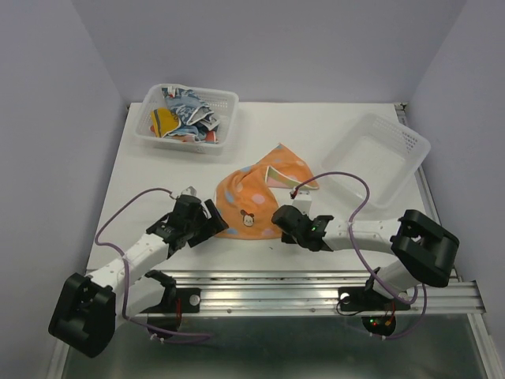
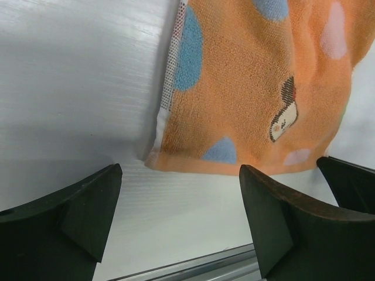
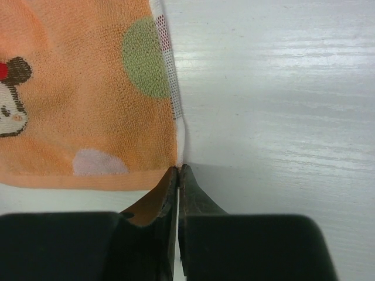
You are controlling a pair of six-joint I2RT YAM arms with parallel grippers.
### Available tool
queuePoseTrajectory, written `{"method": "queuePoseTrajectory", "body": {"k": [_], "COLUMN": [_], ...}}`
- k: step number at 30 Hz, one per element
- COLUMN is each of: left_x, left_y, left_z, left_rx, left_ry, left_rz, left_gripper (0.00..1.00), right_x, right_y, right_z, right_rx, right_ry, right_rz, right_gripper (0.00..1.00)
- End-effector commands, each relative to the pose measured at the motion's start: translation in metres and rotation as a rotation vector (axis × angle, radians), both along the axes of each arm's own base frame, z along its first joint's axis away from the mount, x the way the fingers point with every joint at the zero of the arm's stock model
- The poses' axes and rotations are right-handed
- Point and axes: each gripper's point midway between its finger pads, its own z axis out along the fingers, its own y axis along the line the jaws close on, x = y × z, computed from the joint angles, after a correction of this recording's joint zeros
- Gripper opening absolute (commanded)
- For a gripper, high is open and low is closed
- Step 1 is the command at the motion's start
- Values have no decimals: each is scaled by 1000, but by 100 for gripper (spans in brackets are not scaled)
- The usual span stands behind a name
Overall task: Fold and stack the towels
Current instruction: Flatten out the crumpled towel
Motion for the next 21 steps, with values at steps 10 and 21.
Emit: {"method": "queuePoseTrajectory", "body": {"k": [10,21], "left_x": [7,9], "left_y": [4,6], "left_z": [-3,-12], "left_rx": [82,178], "left_ry": [24,57], "left_rz": [10,-10], "left_gripper": [52,0], "right_x": [-4,-1], "right_y": [-15,-13], "right_z": [-8,-3], "right_rx": [-28,-16], "right_ry": [36,26], "right_rz": [21,37], "right_gripper": [1,1]}}
